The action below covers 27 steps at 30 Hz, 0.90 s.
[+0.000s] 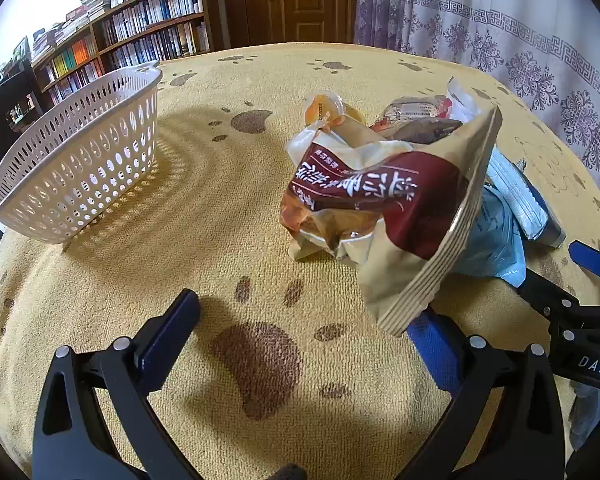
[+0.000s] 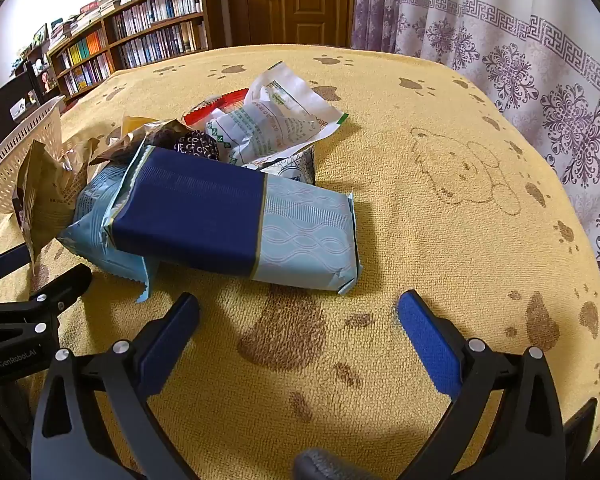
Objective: Organize snacks
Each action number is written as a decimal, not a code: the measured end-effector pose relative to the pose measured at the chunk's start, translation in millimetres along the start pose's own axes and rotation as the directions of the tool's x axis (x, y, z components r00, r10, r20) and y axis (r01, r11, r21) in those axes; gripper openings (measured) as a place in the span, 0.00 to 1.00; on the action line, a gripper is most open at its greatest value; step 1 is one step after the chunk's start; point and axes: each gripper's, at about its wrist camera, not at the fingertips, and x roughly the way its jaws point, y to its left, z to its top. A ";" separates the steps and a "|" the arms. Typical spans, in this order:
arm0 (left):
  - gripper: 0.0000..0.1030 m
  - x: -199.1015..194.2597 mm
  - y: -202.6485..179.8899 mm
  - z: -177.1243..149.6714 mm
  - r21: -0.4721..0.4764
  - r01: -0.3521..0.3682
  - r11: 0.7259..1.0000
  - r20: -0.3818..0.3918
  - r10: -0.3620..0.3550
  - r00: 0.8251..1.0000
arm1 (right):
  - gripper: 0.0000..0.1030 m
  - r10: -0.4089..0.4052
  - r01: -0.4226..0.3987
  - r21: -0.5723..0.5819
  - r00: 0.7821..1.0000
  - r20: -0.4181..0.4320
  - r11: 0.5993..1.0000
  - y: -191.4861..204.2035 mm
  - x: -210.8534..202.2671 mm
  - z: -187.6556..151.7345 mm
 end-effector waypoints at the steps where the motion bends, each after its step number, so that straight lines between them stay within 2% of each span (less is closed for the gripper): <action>1: 0.98 0.0 0.0 0.0 0.000 0.000 1.000 0.000 0.000 1.000 | 0.95 0.000 0.000 0.000 1.000 0.000 1.000 0.0 0.0 0.0; 27: 0.98 1.0 -1.2 0.5 -0.002 0.003 1.000 0.000 -0.003 1.000 | 0.95 -0.001 0.001 0.000 1.000 0.000 1.000 0.0 0.0 0.0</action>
